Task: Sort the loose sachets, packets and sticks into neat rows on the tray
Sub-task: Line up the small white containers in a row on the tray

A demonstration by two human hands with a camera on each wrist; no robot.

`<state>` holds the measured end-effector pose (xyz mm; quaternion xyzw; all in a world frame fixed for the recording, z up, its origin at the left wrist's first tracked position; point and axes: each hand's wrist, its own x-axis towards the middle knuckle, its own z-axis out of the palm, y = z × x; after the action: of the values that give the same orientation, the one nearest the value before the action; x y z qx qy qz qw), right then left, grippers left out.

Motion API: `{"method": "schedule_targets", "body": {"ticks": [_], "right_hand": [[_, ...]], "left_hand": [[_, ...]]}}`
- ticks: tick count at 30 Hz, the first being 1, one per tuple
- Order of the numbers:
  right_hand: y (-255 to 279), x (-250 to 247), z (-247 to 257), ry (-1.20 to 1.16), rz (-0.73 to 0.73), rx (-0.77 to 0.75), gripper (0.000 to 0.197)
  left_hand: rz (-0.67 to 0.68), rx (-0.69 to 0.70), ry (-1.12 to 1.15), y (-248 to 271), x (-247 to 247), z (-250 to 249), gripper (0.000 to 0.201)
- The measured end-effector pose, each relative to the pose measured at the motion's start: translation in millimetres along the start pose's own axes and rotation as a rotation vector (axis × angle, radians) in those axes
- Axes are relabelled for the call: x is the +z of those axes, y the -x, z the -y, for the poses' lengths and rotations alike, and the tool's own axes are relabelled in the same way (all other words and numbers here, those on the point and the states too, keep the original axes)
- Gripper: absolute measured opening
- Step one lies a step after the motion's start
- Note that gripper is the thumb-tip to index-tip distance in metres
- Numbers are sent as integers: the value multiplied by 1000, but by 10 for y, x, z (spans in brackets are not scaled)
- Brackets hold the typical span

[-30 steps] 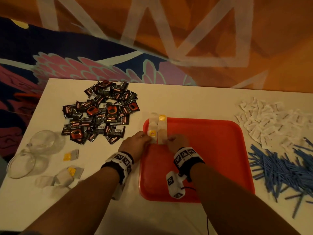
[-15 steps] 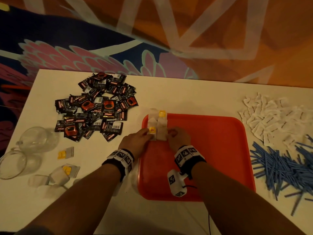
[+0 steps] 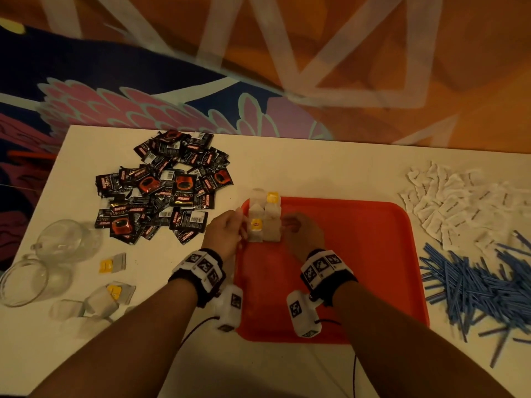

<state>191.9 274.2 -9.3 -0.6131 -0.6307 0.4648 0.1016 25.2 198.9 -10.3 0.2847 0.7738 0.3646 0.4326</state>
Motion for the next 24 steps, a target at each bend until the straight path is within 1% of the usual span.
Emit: {"method": "schedule_targets", "body": {"ticks": [2,3,5,7,11,15,18,22,24], "right_hand": [[48,-49,96,-40,52,-67,15],[74,-76,151,-44,85,-114,14],[143,-141,277,-25,125,-222,12],[221,-214,394,-25,155,-300,13],[374,-346,555,-79,272,-326,26],[493,-479,595,-48,304,-425,24],[566,-562,607,-18,290,-458,24],[653,-651,671,-20,220,-467,9],[695,-697,700,-46,174,-491,8]], "left_hand": [[49,-142,278,44,2,-132,57],[72,-185,386,72,0,-196,62],[111,-221,498,122,0,-309,67],[136,-214,506,188,8,-422,70],[146,-217,511,311,44,-639,68],[187,-247,557,382,41,-747,70],[261,-259,555,470,17,-832,72],[351,-307,572,650,0,-977,67],[368,-329,583,679,-14,-985,67]]}}
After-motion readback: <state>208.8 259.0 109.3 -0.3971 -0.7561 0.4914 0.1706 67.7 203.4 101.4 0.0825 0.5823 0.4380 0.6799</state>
